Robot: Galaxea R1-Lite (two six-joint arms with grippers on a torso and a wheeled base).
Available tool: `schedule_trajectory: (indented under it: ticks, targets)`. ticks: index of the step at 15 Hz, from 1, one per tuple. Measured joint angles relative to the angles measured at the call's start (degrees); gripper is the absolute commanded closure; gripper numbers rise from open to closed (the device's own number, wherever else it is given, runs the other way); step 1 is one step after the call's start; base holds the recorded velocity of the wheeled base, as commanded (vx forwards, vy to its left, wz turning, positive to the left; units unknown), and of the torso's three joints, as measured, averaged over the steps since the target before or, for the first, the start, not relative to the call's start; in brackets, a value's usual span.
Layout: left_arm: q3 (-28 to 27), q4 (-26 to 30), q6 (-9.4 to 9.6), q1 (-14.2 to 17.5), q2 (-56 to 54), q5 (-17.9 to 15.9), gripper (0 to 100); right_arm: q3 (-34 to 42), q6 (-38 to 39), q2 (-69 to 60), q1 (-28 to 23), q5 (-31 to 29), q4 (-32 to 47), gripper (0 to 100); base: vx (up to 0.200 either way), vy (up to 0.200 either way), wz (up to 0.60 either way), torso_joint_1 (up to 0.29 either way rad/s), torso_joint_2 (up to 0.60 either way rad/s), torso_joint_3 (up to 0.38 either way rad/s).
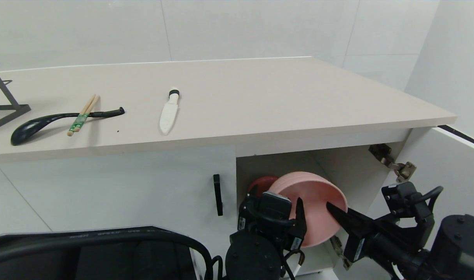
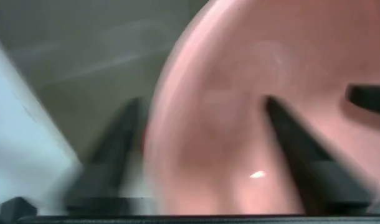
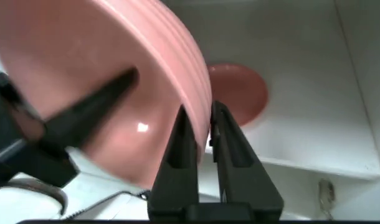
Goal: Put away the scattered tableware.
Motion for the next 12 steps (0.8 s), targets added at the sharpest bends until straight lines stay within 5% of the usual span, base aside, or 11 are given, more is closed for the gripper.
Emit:
schedule_trajectory:
  ticks: [7,12]
  targets:
    - [7.4,0.1,-0.57,-1.7,-4.5,-0.7,0,0.0,0.0,1.4,-6.4,-0.2,0.1,100,0.0,0.0,0.0,0.0,0.0,0.0]
    - [14.5,0.0,-0.71,-5.4,-10.6,-5.2,0,0.0,0.1,2.6,-7.0,-0.3,0.1,100,0.0,0.0,0.0,0.0,0.0,0.0]
